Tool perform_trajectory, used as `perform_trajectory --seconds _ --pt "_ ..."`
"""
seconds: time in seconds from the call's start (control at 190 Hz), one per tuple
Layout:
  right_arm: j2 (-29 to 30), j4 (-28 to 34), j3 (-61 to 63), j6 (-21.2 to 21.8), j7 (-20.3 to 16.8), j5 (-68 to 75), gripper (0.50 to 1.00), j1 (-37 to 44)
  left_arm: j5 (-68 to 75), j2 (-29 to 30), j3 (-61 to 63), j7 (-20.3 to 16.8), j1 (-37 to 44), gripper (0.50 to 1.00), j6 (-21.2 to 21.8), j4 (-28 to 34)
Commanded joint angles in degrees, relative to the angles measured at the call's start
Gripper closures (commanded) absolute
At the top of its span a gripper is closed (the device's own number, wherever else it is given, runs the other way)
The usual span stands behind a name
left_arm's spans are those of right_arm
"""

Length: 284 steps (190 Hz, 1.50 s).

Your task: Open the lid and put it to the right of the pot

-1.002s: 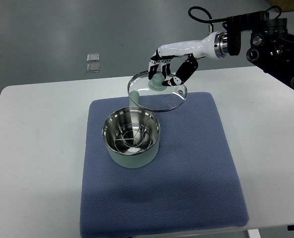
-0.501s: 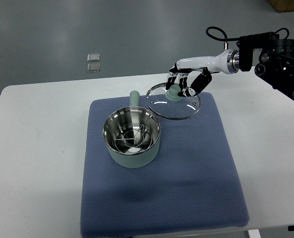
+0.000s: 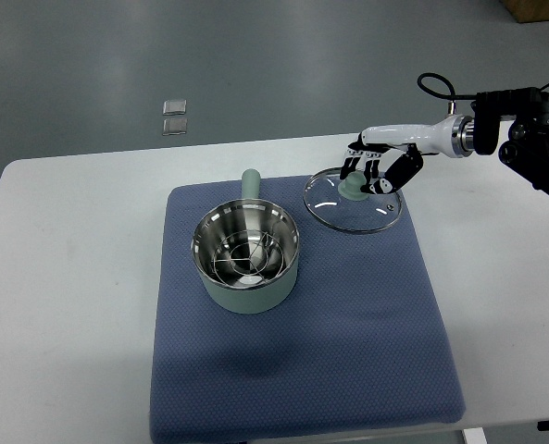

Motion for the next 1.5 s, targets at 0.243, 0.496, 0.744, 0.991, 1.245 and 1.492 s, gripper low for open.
perform_trajectory --seconds 0.243,0.496,0.744,0.991,1.245,1.492 --pt "-1.8 1.4 -0.4 0.1 1.8 0.6 0.922 -4.3 0.0 0.0 0.0 0.0 0.0 0.500 0.0 0.0" --pt "-1.5 1.4 -0.2 0.1 1.5 0.7 0.572 -6.1 0.0 0.0 0.0 0.0 0.0 0.500 0.0 0.0" --pt "-1.9 1.2 2.9 0.2 1.3 11.9 0.570 -5.5 0.0 0.0 0.0 0.0 0.0 0.500 0.0 0.0" --pt "-0.3 -2.2 5.4 0.1 -3.0 36.8 0.570 -5.7 0.0 0.0 0.0 0.0 0.0 0.500 0.0 0.0" --pt "4.5 -6.0 5.4 0.0 -15.7 61.6 0.570 -6.5 0.0 0.0 0.0 0.0 0.2 0.500 0.0 0.1" --pt "7.7 -7.7 5.4 -3.6 -22.3 83.3 0.570 -7.2 0.0 0.0 0.0 0.1 0.8 0.500 0.3 0.2"
